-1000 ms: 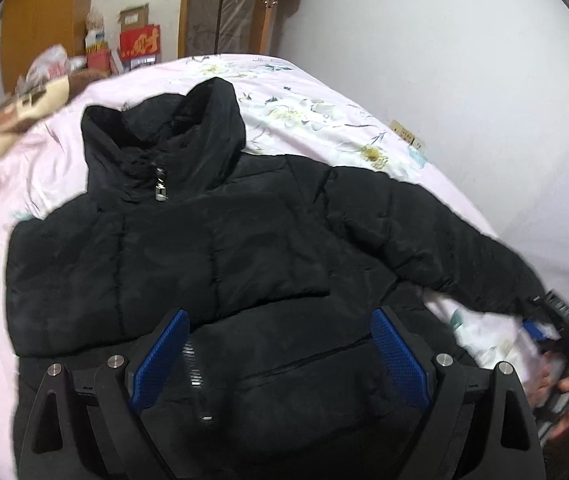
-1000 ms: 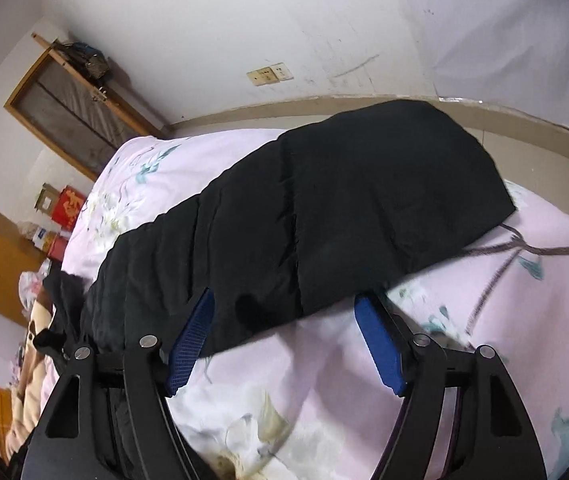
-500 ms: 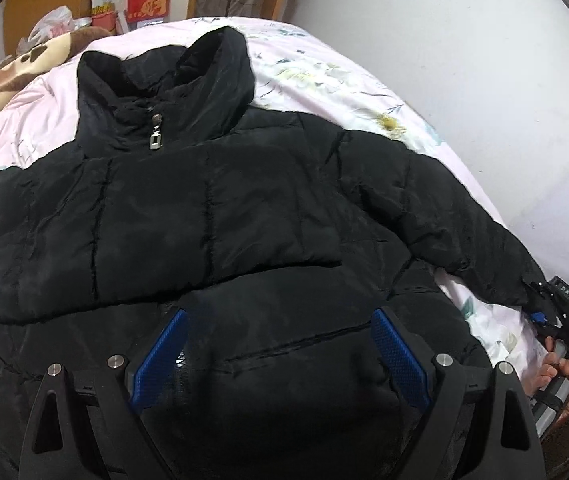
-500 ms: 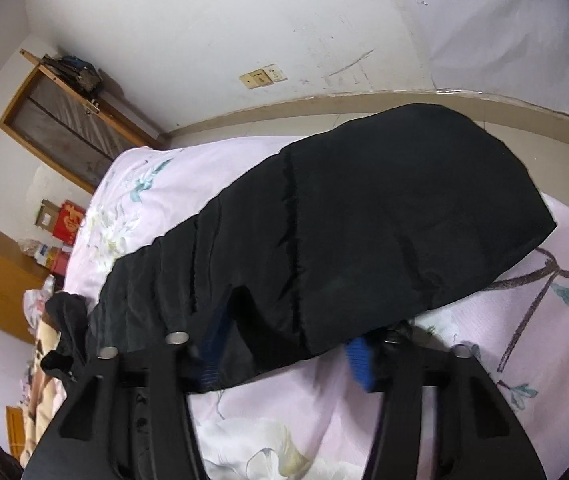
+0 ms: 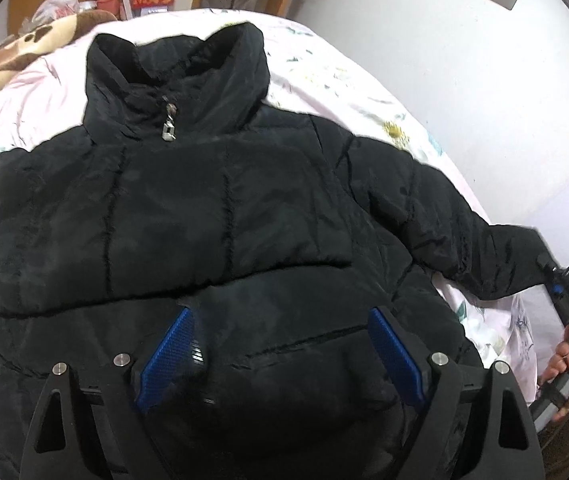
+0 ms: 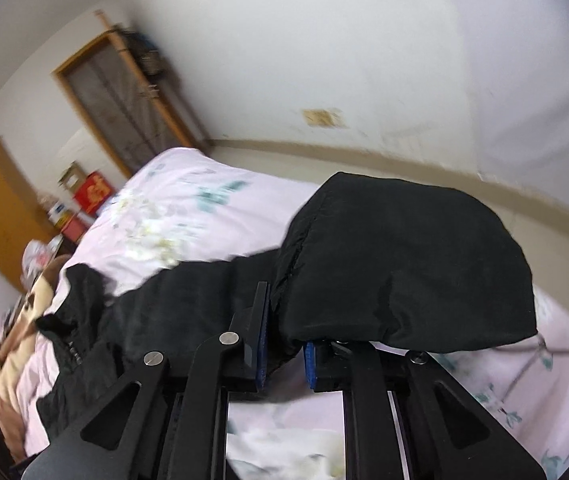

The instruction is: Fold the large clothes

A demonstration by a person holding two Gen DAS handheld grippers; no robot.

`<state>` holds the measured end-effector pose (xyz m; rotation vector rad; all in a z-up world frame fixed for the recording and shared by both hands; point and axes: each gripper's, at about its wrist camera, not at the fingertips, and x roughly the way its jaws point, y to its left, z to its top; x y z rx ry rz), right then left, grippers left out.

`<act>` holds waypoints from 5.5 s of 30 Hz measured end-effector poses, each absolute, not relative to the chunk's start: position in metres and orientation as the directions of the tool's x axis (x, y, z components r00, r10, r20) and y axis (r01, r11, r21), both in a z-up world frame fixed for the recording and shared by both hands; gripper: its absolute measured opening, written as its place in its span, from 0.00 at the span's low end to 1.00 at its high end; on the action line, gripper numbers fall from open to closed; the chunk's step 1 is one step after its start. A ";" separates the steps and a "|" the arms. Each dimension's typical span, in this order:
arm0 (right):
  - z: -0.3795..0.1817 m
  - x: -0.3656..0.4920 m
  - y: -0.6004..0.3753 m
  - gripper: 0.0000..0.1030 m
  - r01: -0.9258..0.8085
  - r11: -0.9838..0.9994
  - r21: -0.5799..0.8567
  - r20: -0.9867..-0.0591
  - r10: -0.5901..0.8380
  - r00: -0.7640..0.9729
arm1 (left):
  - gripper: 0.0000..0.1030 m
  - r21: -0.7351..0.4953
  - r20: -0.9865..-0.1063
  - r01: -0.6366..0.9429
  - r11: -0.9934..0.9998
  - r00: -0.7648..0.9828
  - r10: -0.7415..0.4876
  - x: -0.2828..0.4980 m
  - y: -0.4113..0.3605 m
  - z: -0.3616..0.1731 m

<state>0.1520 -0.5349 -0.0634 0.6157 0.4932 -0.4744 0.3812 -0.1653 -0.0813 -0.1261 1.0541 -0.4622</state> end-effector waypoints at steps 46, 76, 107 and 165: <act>-0.131 0.288 -0.326 0.51 -0.031 0.999 -0.009 -0.741 0.014 0.671 | 0.91 -0.727 -0.651 0.136 0.673 0.174 -0.738 0.490 -0.165 -0.126; -0.085 0.233 -0.401 0.60 0.093 0.984 0.153 -0.656 0.031 0.754 | 0.58 -0.521 -0.823 0.162 0.838 0.165 -0.544 0.484 -0.188 -0.123; -0.077 0.282 -0.362 0.60 0.086 0.982 0.167 -0.651 0.045 0.758 | 0.10 -0.618 -0.658 0.048 0.785 0.515 -0.549 0.466 -0.024 -0.048; -0.122 0.358 -0.298 0.64 -0.025 0.999 0.024 -0.782 0.035 0.622 | 0.61 -0.418 -0.821 0.015 0.908 0.422 -0.385 0.472 -0.016 -0.118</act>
